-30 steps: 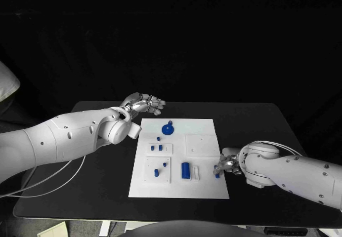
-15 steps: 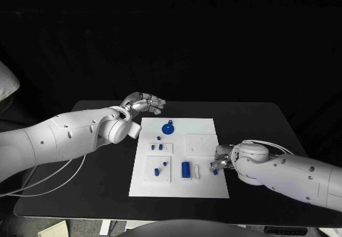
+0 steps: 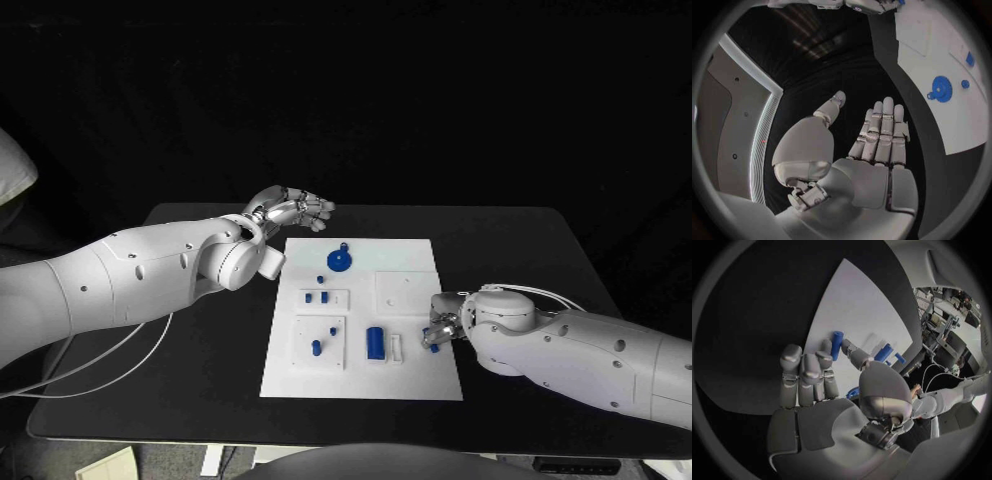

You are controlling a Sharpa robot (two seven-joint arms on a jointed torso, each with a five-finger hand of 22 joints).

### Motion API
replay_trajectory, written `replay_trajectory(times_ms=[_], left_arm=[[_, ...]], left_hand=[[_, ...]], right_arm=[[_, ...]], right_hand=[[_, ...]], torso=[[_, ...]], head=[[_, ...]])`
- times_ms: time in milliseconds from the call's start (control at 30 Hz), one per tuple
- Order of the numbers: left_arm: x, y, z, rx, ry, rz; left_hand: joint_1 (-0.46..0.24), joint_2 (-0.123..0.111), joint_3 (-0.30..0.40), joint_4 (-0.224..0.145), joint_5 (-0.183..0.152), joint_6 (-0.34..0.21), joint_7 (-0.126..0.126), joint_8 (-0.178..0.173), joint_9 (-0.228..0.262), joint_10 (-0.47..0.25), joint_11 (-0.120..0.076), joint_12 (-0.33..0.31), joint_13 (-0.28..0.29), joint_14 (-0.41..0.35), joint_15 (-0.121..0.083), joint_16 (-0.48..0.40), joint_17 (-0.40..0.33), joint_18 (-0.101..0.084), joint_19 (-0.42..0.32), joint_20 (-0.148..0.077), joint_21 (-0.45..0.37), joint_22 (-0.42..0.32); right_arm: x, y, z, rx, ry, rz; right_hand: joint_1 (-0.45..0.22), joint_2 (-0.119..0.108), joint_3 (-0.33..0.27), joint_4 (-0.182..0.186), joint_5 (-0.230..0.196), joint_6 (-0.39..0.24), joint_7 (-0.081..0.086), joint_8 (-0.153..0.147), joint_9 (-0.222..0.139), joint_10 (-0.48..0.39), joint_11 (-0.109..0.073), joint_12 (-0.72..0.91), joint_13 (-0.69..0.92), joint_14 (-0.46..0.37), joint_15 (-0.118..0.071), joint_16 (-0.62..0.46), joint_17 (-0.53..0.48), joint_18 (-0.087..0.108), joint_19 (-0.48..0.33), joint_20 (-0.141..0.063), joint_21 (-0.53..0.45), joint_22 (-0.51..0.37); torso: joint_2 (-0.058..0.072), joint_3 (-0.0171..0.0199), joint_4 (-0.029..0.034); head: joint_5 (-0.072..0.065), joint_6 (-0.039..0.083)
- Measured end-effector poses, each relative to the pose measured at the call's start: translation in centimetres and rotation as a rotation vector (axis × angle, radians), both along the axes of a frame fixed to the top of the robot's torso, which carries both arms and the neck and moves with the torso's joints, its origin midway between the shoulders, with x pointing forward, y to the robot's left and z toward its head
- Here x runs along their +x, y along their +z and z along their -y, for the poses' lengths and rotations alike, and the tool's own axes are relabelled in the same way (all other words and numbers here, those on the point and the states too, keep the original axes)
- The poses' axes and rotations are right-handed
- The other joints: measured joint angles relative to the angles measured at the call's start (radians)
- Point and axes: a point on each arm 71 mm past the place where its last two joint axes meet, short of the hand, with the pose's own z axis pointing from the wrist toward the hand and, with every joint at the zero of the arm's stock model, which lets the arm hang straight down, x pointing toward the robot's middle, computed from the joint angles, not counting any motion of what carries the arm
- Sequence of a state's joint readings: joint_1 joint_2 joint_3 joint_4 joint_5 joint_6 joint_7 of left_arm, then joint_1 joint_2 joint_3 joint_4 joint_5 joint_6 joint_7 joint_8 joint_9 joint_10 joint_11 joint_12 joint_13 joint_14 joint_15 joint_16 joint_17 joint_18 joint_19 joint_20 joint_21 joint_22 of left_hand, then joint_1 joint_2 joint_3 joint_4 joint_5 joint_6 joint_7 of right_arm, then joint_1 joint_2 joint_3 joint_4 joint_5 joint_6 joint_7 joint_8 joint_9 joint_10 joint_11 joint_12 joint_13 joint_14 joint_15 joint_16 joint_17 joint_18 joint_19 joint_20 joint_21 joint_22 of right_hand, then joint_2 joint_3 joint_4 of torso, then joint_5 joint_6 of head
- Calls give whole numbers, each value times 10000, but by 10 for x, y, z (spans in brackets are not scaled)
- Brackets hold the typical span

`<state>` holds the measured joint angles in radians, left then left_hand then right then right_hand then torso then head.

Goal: Assemble the parts on the task board

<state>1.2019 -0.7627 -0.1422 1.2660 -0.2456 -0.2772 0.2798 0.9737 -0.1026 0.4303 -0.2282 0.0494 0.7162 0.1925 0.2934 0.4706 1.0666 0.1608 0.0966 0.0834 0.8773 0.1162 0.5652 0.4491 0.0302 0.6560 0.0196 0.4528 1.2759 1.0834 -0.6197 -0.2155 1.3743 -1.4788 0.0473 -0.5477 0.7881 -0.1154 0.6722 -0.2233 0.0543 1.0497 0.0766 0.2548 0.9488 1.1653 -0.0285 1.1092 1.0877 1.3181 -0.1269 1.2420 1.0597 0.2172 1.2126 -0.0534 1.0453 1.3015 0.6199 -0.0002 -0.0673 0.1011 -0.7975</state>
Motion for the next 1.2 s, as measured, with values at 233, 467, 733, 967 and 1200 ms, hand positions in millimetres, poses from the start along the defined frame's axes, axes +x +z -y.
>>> replay_trajectory(times_ms=[233,467,733,967,1200], left_arm=[[0,0,0,-2,-5,-1],[0,0,0,-1,-5,-2],[0,0,1,-5,-16,-3],[0,0,0,-2,-8,-4],[0,0,1,-6,-16,-6]], left_hand=[[0,0,0,0,0,0,0,40,0,0,0,0,0,0,0,0,-1,0,0,0,0,-1],[0,0,0,0,0,0,0,40,1,0,0,0,0,0,0,0,10,0,0,0,0,9],[0,0,0,0,0,0,0,40,1,0,0,0,0,0,0,0,9,0,0,0,0,8],[0,0,0,0,0,0,0,40,1,0,0,0,0,0,0,0,8,1,0,0,0,7],[0,0,0,0,0,0,0,40,2,0,0,0,0,0,0,0,19,1,0,0,0,16]], right_arm=[[1,0,0,67,-64,-87],[1,0,4,613,-607,-407],[-7,0,8,1226,-1077,-735],[-8,5,12,1705,-1479,-1033],[-15,7,2,2399,-1827,-1561]], right_hand=[[409,92,698,137,87,-36,-35,-1,0,-38,38,-8,0,-17,-14,-56,-32,1,-1,1,0,-32],[427,437,1264,-179,1012,-58,69,-177,-2,14,92,-32,0,-2,47,-75,-24,-8,-51,58,56,13],[282,582,1317,-232,1124,-4,148,-273,-259,55,50,-32,-28,-13,68,-74,17,-6,1,142,100,18],[312,659,1149,-252,1144,40,108,-273,-3007,109,68,-32,-30,1,78,-36,30,-5,2,143,119,18],[154,507,934,-225,1240,40,106,-226,-3004,109,68,-30,-30,27,53,-36,39,9,1,144,118,17]], torso=[[0,0,-5],[3,6,-11],[5,12,-15],[4,9,-18],[2,5,-15]], head=[[14,-12],[20,-12],[11,-12],[5,-6],[-1,20]])
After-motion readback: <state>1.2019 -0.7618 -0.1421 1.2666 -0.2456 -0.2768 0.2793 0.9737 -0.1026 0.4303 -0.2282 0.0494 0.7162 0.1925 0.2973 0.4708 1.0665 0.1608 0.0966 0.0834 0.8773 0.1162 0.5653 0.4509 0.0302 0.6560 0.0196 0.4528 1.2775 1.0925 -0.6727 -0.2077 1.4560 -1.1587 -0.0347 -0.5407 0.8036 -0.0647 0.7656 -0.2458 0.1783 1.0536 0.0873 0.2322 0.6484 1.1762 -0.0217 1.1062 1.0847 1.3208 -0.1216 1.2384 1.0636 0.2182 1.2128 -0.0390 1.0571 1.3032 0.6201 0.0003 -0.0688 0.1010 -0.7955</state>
